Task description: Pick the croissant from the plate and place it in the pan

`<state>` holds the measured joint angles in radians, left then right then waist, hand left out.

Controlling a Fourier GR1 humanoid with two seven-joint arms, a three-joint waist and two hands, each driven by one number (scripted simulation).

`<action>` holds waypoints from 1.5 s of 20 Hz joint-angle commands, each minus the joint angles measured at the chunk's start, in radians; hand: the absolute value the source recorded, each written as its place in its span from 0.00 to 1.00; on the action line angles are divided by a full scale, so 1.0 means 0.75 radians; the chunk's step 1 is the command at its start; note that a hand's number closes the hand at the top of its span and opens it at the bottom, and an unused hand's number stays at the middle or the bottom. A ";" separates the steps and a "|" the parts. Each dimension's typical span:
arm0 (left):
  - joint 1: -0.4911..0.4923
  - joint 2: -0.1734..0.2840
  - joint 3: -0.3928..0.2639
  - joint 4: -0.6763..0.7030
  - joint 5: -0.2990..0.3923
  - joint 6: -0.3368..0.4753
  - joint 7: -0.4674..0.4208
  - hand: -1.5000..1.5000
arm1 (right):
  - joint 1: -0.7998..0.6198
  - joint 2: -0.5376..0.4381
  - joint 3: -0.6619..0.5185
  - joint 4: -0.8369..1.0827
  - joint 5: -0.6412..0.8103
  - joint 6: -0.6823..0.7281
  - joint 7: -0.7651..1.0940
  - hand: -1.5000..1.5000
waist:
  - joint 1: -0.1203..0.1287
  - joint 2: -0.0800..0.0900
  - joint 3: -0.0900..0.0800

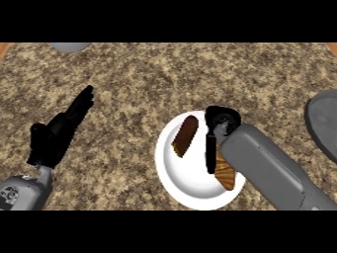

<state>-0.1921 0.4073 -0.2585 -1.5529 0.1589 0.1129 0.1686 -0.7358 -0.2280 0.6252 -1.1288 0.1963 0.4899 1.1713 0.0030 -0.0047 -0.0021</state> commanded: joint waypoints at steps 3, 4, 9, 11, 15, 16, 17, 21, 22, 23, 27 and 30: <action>0.013 0.007 0.020 -0.009 -0.015 -0.012 0.004 0.50 | 0.004 0.056 0.039 0.016 0.008 0.103 0.315 0.00 | -0.011 -0.002 0.001; 0.050 0.021 0.032 -0.035 -0.009 -0.014 -0.004 0.50 | 0.021 0.026 0.032 -0.025 -0.022 0.145 0.328 0.00 | -0.013 -0.006 0.001; 0.049 -0.016 0.040 0.053 -0.020 -0.034 -0.053 0.50 | 0.022 0.007 0.018 -0.041 0.019 0.120 0.313 0.00 | -0.019 -0.001 0.001; 0.000 -0.015 0.024 -0.012 -0.028 -0.037 0.021 0.50 | 0.041 0.054 0.045 0.053 0.069 0.062 0.269 0.00 | -0.008 0.002 0.002; 0.073 -0.012 0.045 -0.045 -0.021 -0.049 -0.009 0.50 | 0.098 0.073 0.051 0.046 0.083 0.080 0.249 0.00 | 0.000 0.001 0.002; 0.060 -0.028 0.025 -0.039 -0.048 -0.038 0.011 0.50 | 0.107 0.072 0.015 0.010 0.049 0.100 0.268 0.00 | -0.008 0.001 0.002; 0.032 -0.015 0.072 0.014 -0.029 -0.061 -0.029 0.50 | 0.103 0.031 0.042 0.020 0.060 0.164 0.177 1.00 | -0.007 0.004 0.002; 0.050 -0.029 0.050 -0.028 -0.045 -0.062 0.004 0.50 | 0.119 0.082 0.045 0.041 0.056 0.189 0.162 1.00 | -0.001 0.004 0.001; 0.013 -0.034 0.070 0.002 -0.039 -0.059 -0.005 0.50 | 0.168 0.094 0.092 0.083 0.095 0.152 0.098 1.00 | -0.003 0.008 0.002; 0.047 -0.023 0.054 -0.065 -0.045 -0.066 0.043 0.50 | 0.158 0.032 0.029 -0.006 0.054 0.212 0.125 1.00 | -0.007 0.001 0.002; 0.054 -0.020 0.077 -0.062 -0.044 -0.086 0.018 0.50 | 0.156 0.096 0.041 0.001 0.109 0.177 0.147 1.00 | -0.002 0.001 0.002; 0.036 -0.004 0.124 -0.093 -0.013 -0.107 0.073 0.50 | 0.150 0.050 0.027 -0.010 0.167 0.184 0.078 1.00 | -0.001 0.002 0.002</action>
<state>-0.1675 0.3868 -0.1960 -1.5912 0.1283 0.0563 0.1951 -0.6500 -0.2230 0.6297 -1.1401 0.3142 0.5713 1.0898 -0.0016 -0.0203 -0.0117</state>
